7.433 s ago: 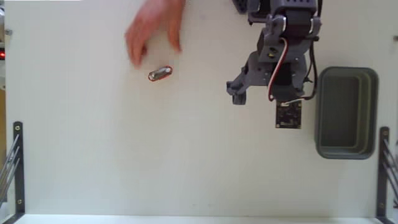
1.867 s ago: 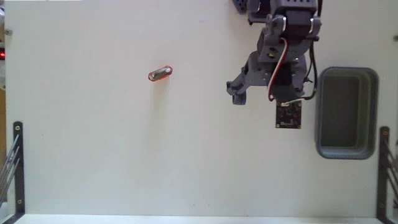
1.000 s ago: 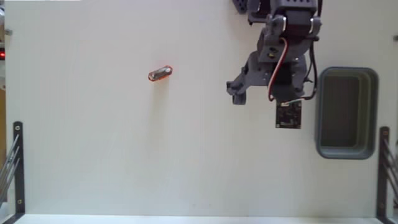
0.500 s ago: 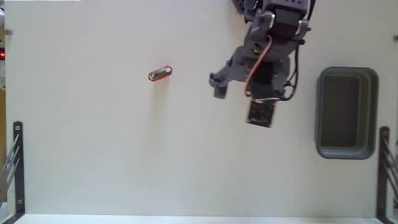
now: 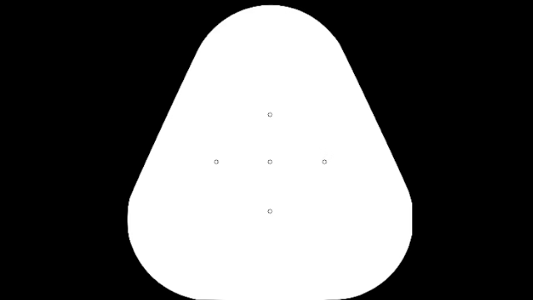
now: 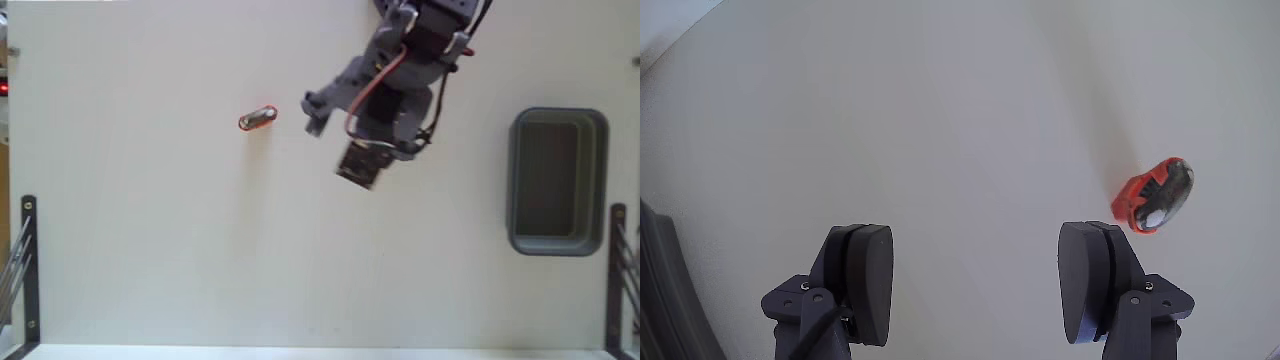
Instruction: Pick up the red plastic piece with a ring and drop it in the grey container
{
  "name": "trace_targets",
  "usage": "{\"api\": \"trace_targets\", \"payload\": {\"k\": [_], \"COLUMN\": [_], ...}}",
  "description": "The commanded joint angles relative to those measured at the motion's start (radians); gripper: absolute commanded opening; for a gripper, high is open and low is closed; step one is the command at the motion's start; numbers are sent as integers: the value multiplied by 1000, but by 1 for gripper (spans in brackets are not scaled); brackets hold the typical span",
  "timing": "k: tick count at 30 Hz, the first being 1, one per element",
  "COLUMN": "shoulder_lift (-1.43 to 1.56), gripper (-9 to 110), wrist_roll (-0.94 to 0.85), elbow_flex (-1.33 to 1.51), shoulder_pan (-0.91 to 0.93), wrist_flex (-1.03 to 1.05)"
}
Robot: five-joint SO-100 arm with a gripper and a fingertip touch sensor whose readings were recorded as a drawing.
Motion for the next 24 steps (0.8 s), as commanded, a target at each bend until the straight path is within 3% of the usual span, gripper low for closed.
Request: {"api": "trace_targets", "payload": {"k": [1,24], "shoulder_lift": [38,38], "gripper": [110,110], "wrist_roll": [5,5], "elbow_flex": [5,5], "shoulder_pan": [61,349], "wrist_flex": [19,19]}}
